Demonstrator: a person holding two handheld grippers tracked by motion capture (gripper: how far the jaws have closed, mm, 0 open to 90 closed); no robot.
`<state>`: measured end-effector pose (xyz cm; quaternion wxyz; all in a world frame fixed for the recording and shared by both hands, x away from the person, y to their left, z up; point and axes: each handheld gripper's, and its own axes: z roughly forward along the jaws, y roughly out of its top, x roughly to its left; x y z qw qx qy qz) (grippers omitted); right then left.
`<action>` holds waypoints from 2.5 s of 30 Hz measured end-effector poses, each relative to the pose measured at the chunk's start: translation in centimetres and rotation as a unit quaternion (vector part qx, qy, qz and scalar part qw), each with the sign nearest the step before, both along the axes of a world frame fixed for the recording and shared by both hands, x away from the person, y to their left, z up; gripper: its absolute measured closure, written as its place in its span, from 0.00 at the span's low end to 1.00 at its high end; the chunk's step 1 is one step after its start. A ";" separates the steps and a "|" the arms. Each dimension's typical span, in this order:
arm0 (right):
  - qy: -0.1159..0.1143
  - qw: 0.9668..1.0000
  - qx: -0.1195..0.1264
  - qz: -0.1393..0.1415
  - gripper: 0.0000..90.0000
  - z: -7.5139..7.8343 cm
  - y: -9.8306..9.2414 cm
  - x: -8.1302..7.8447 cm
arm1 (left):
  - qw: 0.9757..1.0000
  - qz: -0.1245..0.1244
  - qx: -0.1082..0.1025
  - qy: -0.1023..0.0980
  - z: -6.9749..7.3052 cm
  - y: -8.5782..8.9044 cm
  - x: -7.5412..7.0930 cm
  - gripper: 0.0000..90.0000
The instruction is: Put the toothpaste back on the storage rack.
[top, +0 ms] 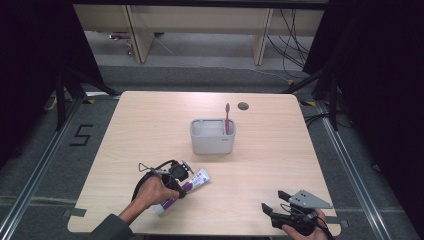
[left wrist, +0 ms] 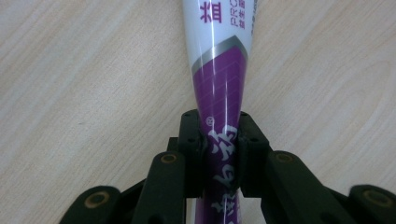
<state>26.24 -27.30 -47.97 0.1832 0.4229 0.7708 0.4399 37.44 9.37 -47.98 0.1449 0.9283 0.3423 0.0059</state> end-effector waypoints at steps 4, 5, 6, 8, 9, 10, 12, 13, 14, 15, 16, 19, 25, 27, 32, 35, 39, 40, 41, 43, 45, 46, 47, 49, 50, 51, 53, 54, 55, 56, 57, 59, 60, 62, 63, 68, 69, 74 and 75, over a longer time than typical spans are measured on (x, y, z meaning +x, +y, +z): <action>0.001 1.000 0.001 0.000 0.29 0.0 0.0 0.0 | 1.000 0.001 -0.010 -0.006 0.1 0.1 0.1 0.84; 0.002 1.000 0.003 -0.001 0.29 0.0 0.0 0.0 | 1.000 0.001 -0.012 -0.002 0.2 0.2 0.1 0.84; 0.002 1.000 0.003 -0.001 0.29 0.0 0.0 0.0 | 1.000 0.003 -0.017 -0.007 0.2 0.2 0.1 0.84; 0.003 1.000 0.002 -0.002 0.29 0.0 0.0 0.0 | 1.000 0.005 -0.023 -0.011 0.4 0.2 0.1 0.84; 0.004 1.000 0.001 -0.004 0.29 0.0 0.0 0.0 | 1.000 0.005 -0.027 -0.012 0.5 0.3 0.1 0.84; 0.004 1.000 0.001 -0.004 0.29 0.0 0.0 0.0 | 0.999 0.006 -0.030 -0.014 0.6 0.3 0.1 0.84; 0.001 1.000 -0.002 -0.005 0.29 0.0 -0.1 0.0 | 0.999 0.011 -0.040 -0.017 0.8 0.5 0.2 0.84; 0.005 1.000 0.001 -0.003 0.29 -0.1 0.0 0.0 | 0.999 0.013 -0.044 -0.020 0.9 0.5 0.2 0.84; 0.005 1.000 0.001 -0.003 0.29 -0.1 0.0 0.0 | 0.998 0.011 -0.047 -0.027 1.0 0.6 0.3 0.84; 0.003 1.000 0.002 -0.003 0.29 -0.1 0.0 0.0 | 0.998 0.014 -0.049 -0.025 1.2 0.7 0.3 0.84; 0.003 1.000 0.002 -0.003 0.29 -0.1 0.0 0.0 | 0.998 0.012 -0.053 -0.031 1.3 0.7 0.3 0.84; 0.004 1.000 0.006 -0.002 0.29 -0.2 0.0 0.1 | 0.997 0.021 -0.070 -0.037 1.7 0.8 0.3 0.84; 0.005 1.000 0.001 -0.006 0.29 -0.1 -0.1 0.0 | 0.993 0.025 -0.098 -0.055 2.6 0.7 0.4 0.84; 0.015 1.000 0.009 -0.006 0.29 -0.1 0.0 0.0 | 0.992 0.024 -0.109 -0.060 3.0 0.8 0.5 0.84; 0.006 1.000 0.002 -0.005 0.29 -0.1 -0.1 0.0 | 0.986 0.031 -0.138 -0.088 3.7 0.8 0.5 0.84; 0.004 1.000 0.001 -0.006 0.29 -0.1 -0.1 0.0 | 0.980 0.039 -0.160 -0.111 4.0 0.8 0.5 0.84; 0.003 1.000 0.002 -0.007 0.29 -0.1 -0.1 0.0 | 0.975 0.040 -0.181 -0.120 4.5 0.7 0.4 0.84; 0.006 1.000 0.001 -0.005 0.29 0.0 -0.1 0.0 | 0.974 0.039 -0.188 -0.123 4.7 0.6 0.5 0.84; 0.007 1.000 0.001 -0.005 0.29 0.0 -0.1 0.0 | 0.971 0.040 -0.196 -0.128 4.8 0.6 0.5 0.84; 0.003 1.000 0.002 -0.007 0.29 -0.1 -0.1 0.0 | 0.967 0.046 -0.212 -0.135 5.1 0.5 0.5 0.84; 0.003 1.000 0.002 -0.007 0.29 -0.1 -0.1 0.0 | 0.962 0.048 -0.227 -0.144 5.6 0.5 0.6 0.84; 0.005 1.000 0.000 -0.005 0.29 0.0 -0.2 0.0 | 0.959 0.054 -0.236 -0.150 5.9 0.5 0.7 0.84; 0.004 1.000 0.003 -0.007 0.29 -0.1 -0.1 0.0 | 0.955 0.056 -0.245 -0.155 6.1 0.5 0.8 0.84; 0.019 1.000 0.021 -0.013 0.29 -0.1 0.1 -0.2 | 0.950 0.060 -0.259 -0.163 6.6 0.4 0.9 0.84; 0.006 1.000 0.004 -0.006 0.29 -0.1 -0.2 0.0 | 0.948 0.065 -0.264 -0.165 6.7 0.4 1.0 0.84; 0.004 1.000 0.003 -0.005 0.29 0.0 -0.2 0.0 | 0.946 0.063 -0.271 -0.165 7.0 0.4 1.2 0.84; 0.007 1.000 0.004 -0.005 0.29 -0.1 -0.2 0.0 | 0.940 0.077 -0.284 -0.171 7.4 0.3 1.4 0.84; 0.025 0.999 0.016 -0.013 0.29 0.0 0.0 -0.2 | 0.938 0.081 -0.288 -0.174 7.5 0.2 1.5 0.84; 0.024 0.999 0.017 -0.015 0.29 0.0 0.1 -0.2 | 0.937 0.077 -0.289 -0.180 7.8 0.3 1.7 0.84; 0.005 1.000 0.004 -0.005 0.29 0.0 -0.2 0.0 | 0.933 0.083 -0.298 -0.184 8.0 0.1 1.8 0.84; 0.003 1.000 0.003 -0.005 0.29 0.0 -0.2 0.0 | 0.930 0.084 -0.306 -0.185 8.1 0.1 2.0 0.84; 0.007 1.000 0.005 -0.006 0.29 -0.1 -0.2 0.0 | 0.926 0.091 -0.311 -0.195 8.5 -0.1 2.4 0.84; 0.021 1.000 0.017 -0.011 0.29 -0.1 0.0 -0.2 | 0.924 0.092 -0.314 -0.199 8.6 -0.2 2.5 0.84; 0.005 1.000 0.005 -0.005 0.29 0.0 -0.1 0.0 | 0.920 0.096 -0.317 -0.208 8.9 -0.5 2.8 0.84; 0.004 1.000 0.005 -0.005 0.29 0.0 -0.1 0.0 | 0.919 0.098 -0.320 -0.209 9.0 -0.7 3.1 0.84; 0.004 1.000 0.002 -0.005 0.29 0.0 -0.2 0.0 | 0.912 0.111 -0.321 -0.229 9.7 -1.4 4.0 0.84; 0.004 1.000 0.001 -0.005 0.29 0.0 -0.2 0.0 | 0.912 0.113 -0.322 -0.229 9.9 -1.6 4.3 0.84; 0.005 1.000 0.002 -0.005 0.29 0.0 -0.2 0.0 | 0.903 0.120 -0.330 -0.246 10.6 -2.2 5.2 0.84; 0.006 1.000 0.005 -0.005 0.29 -0.1 -0.2 0.0 | 0.899 0.126 -0.338 -0.248 10.8 -2.4 5.5 0.84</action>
